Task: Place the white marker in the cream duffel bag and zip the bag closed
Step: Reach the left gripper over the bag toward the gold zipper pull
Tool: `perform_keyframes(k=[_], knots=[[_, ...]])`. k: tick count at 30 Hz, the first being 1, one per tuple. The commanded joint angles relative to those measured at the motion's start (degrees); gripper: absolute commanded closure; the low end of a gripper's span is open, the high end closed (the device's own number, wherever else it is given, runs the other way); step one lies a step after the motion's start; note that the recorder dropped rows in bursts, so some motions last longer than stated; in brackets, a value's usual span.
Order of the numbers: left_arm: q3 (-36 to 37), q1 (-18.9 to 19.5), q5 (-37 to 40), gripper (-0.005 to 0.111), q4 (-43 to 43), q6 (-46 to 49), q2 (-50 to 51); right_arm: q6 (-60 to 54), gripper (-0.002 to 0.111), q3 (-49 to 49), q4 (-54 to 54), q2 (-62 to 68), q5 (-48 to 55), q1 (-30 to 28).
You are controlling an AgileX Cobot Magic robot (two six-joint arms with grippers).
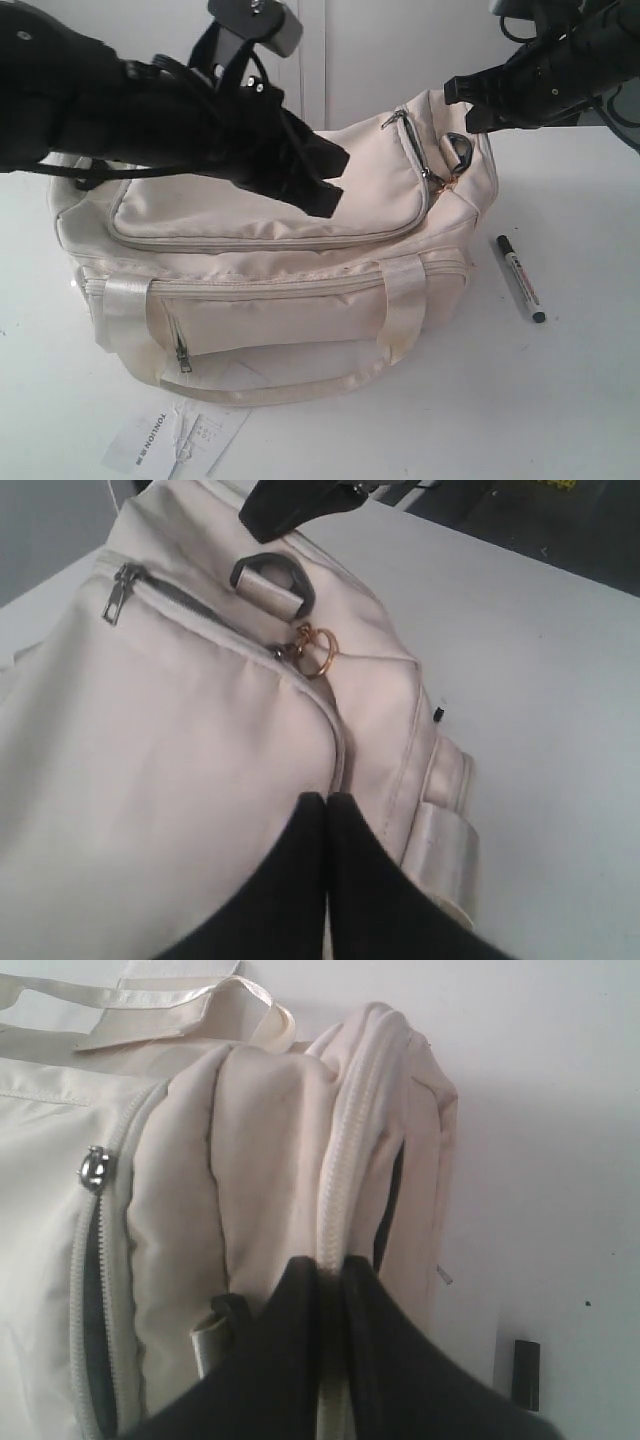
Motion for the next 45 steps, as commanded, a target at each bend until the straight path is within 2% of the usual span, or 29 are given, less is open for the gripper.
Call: perform_keyframes(k=[1,7,13,16,19,23,31,45], knots=[[-4.06,-2.7,-1.58,0.107,-1.44,4.19,4.4,-0.66,0.108,-0.35,0.32,0.02,-1.09,-0.35],[-8.4,-5.0,-2.04,0.107,-1.32,6.22,9.35,-0.66,0.108,-0.35,0.32,0.02,-1.09,-0.35],[-11.95,-6.45,-3.27,0.106,-1.32,18.34,13.9,-0.66,0.108,-0.35,0.32,0.02,-1.09,-0.35],[-13.09,-6.97,-4.61,0.094,-1.21,23.84,15.89,-0.66,0.108,-0.35,0.32,0.02,-1.09,-0.35],[-14.37,-7.07,-5.57,0.075,-1.19,26.03,18.01,-0.66,0.108,-0.35,0.32,0.02,-1.09,-0.35],[-15.82,-7.71,-9.09,0.062,-0.96,29.59,20.08,-0.66,0.108,-0.35,0.32,0.02,-1.09,-0.35],[-18.1,-9.19,-13.91,0.061,1.1,32.63,23.48,-0.66,0.108,-0.35,0.21,0.02,-1.09,-0.35],[-18.65,-9.19,-14.16,0.061,5.32,32.63,25.53,0.25,0.108,-0.35,0.21,0.02,-1.09,-0.35]])
